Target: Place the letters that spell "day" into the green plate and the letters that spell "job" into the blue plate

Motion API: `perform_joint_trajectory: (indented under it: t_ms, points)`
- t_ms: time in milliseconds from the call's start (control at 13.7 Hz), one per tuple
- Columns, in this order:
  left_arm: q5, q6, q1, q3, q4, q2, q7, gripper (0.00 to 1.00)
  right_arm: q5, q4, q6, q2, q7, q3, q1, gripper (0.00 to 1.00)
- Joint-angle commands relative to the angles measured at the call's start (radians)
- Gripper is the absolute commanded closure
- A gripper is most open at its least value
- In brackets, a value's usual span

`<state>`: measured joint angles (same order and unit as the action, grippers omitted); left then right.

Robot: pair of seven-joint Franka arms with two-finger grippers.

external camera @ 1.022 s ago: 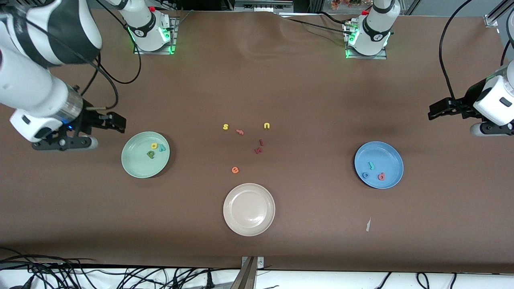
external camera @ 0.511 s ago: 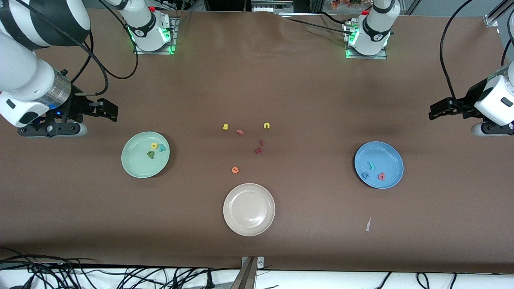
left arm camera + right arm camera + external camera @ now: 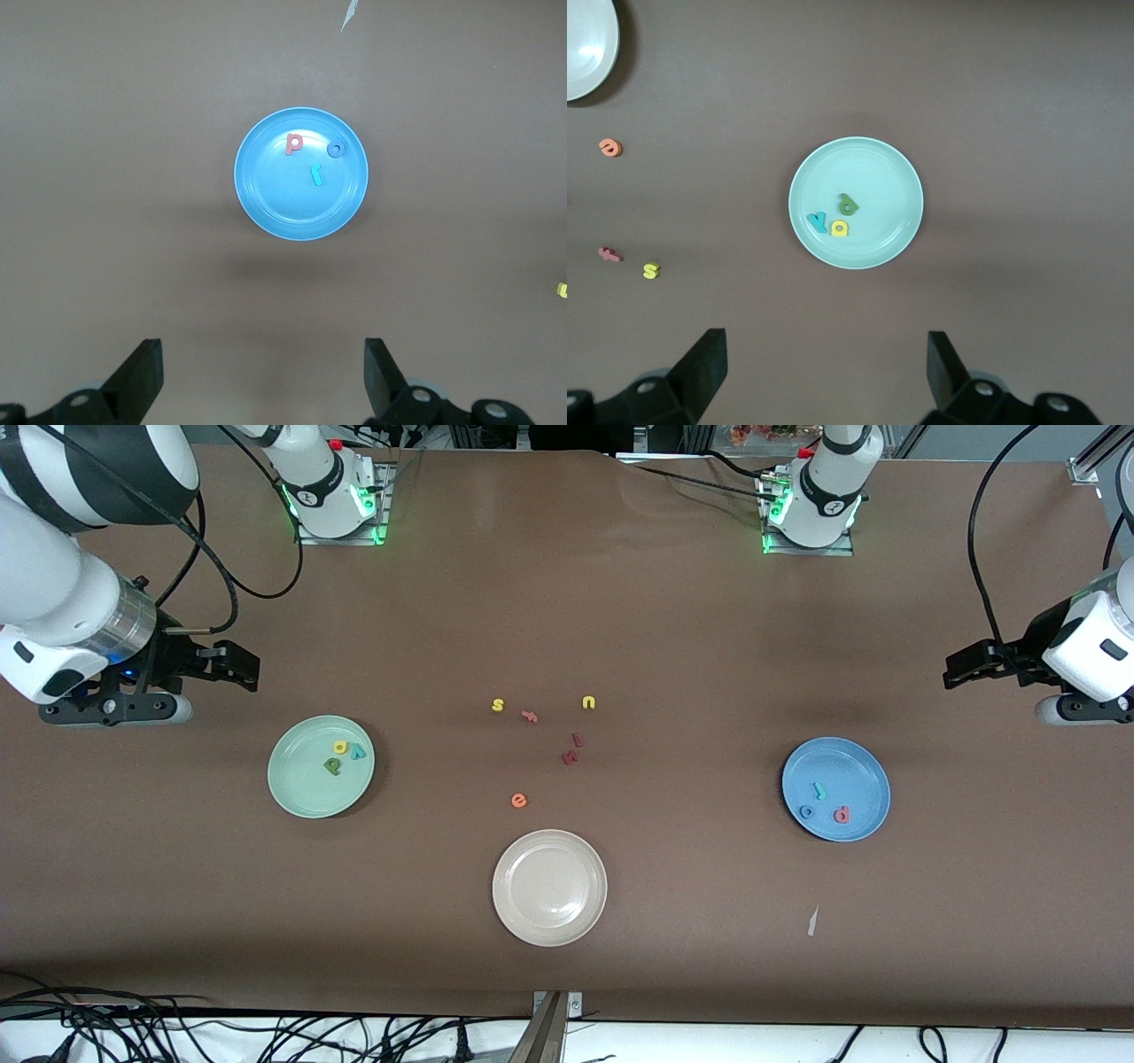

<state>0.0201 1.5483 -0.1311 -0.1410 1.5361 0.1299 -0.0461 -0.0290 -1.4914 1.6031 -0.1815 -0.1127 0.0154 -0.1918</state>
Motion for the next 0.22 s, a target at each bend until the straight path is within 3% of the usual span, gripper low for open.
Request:
perform_joint_trajectory:
  t_ms: [0,146]
  points:
    - [0.024,-0.027,0.004,-0.003,-0.036,0.016,0.018,0.00,-0.006,-0.021,-0.003,0.027,0.013,-0.006,0.002,0.00]
    - [0.023,-0.027,0.001,-0.003,-0.036,0.016,0.017,0.00,-0.005,-0.021,-0.003,0.027,0.013,-0.003,0.003,0.00]
